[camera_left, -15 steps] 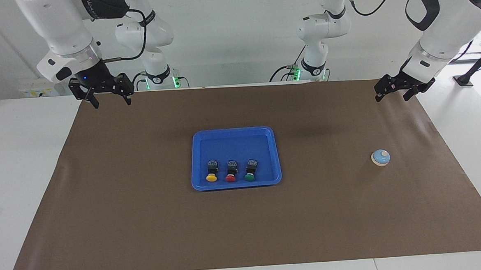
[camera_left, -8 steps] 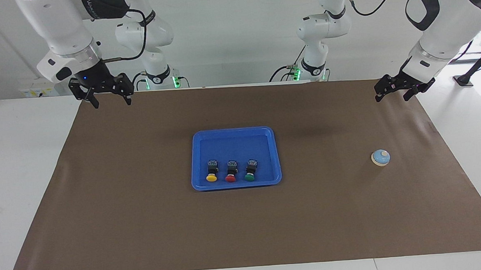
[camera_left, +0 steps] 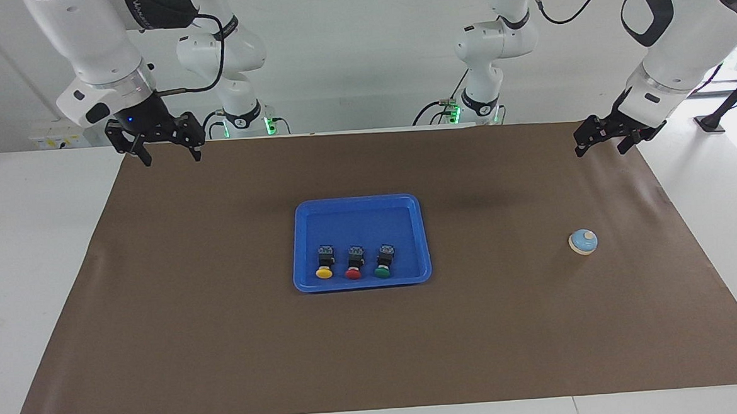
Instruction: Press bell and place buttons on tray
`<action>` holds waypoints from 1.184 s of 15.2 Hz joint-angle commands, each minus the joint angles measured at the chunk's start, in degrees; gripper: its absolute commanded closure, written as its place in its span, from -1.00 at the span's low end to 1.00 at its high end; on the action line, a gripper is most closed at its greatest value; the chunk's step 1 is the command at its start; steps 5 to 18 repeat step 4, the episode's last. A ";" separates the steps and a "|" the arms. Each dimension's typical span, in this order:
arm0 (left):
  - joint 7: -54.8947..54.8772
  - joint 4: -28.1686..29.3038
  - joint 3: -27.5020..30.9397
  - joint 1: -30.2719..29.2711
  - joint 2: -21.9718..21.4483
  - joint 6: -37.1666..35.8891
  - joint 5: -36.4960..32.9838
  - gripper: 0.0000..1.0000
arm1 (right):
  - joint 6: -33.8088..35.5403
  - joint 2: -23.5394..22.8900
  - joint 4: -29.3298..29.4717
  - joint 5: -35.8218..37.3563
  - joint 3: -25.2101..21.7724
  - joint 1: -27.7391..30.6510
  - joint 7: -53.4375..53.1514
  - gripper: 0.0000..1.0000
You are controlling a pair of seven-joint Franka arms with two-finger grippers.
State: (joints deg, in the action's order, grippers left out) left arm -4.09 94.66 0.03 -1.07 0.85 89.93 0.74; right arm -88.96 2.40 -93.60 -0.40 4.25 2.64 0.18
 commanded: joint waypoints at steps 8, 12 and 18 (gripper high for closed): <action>5.15 -1.58 0.23 0.72 0.73 -0.72 0.13 -1.00 | 0.89 -0.11 0.26 -0.92 0.50 0.96 0.97 -1.00; 5.15 -1.58 0.23 0.72 0.73 -0.72 0.13 -1.00 | 0.89 -0.11 0.26 -0.92 0.50 0.96 0.97 -1.00; 5.15 -1.58 0.23 0.72 0.73 -0.72 0.13 -1.00 | 0.89 -0.11 0.26 -0.92 0.50 0.96 0.97 -1.00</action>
